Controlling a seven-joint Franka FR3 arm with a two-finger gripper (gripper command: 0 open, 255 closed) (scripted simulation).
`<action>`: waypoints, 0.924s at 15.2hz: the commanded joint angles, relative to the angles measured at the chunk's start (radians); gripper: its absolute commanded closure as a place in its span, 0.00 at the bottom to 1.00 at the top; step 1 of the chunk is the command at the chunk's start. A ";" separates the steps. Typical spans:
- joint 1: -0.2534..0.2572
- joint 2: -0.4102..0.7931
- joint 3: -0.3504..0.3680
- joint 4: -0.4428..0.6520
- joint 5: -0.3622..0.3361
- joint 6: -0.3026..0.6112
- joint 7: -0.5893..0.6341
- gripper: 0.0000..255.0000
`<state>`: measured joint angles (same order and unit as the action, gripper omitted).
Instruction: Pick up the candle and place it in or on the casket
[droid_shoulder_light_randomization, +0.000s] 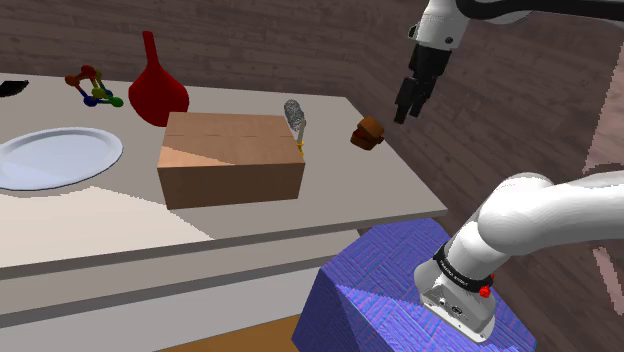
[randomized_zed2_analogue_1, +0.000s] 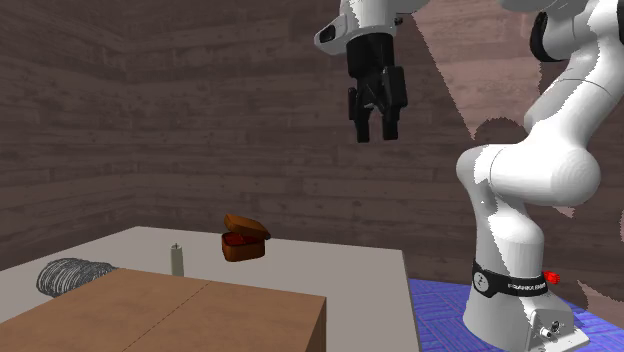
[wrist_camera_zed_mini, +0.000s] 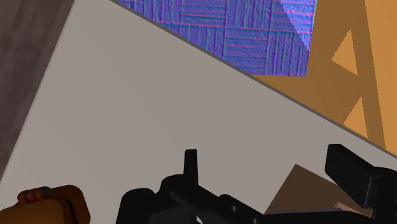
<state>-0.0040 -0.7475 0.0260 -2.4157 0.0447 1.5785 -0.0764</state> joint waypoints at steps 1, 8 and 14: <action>0.000 0.000 0.000 0.000 0.000 0.000 0.000 0.00; 0.007 0.344 0.018 0.175 -0.025 0.086 -0.022 0.00; 0.013 0.631 0.034 0.375 -0.055 0.102 -0.031 0.00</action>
<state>0.0091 -0.1671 0.0597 -2.0785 -0.0035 1.6803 -0.1026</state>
